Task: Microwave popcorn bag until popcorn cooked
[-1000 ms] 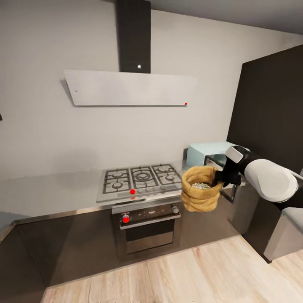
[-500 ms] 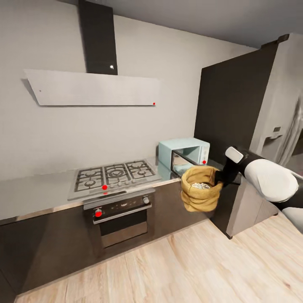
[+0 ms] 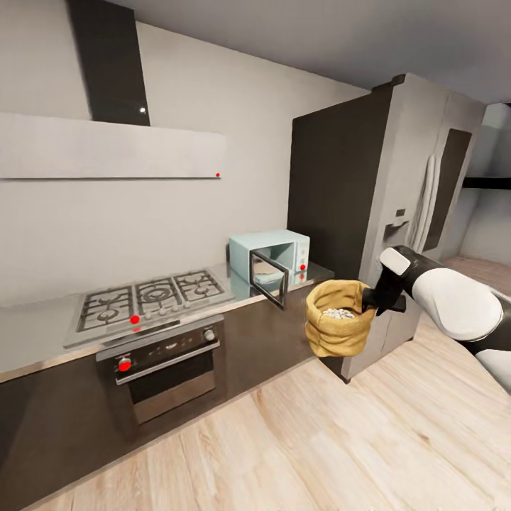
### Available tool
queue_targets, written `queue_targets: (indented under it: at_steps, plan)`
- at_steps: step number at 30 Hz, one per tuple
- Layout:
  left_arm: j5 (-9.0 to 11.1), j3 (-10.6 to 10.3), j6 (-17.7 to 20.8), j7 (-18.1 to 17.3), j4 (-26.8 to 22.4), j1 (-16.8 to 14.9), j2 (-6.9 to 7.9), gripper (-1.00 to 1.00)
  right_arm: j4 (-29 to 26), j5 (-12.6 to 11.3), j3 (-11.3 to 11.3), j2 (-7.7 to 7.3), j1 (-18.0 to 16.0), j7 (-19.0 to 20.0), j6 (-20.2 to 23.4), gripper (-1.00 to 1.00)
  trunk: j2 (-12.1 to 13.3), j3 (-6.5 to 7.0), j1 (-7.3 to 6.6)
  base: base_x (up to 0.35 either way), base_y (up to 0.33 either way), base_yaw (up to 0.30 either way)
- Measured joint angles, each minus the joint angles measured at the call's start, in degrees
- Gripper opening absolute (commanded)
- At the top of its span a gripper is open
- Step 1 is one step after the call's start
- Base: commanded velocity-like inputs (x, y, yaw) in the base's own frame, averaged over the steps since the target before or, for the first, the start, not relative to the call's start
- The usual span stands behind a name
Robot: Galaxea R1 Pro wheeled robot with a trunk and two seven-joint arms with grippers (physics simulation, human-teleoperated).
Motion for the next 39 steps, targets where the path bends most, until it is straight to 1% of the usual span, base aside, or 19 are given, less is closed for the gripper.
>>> queue_targets:
  at_steps: [9,21,39]
  plan:
    - [0.0,0.0,0.01,-0.03,0.0,0.0,0.0,1.0,0.28,0.03,0.06,0.01,0.02,0.0,0.04,-1.0,0.01,0.0,-0.01,0.254,-0.197,-0.041]
    - [0.01,0.0,0.01,-0.02,0.0,0.0,0.0,1.0,1.43,0.07,0.06,0.04,0.08,0.04,0.17,-1.0,0.01,0.0,0.0,0.242,-0.258,0.006]
    - [-0.02,0.0,0.01,-0.03,0.01,0.0,0.0,1.0,1.45,0.06,0.06,0.05,0.05,0.08,0.14,-1.0,0.01,-0.01,0.0,0.224,-0.274,0.241]
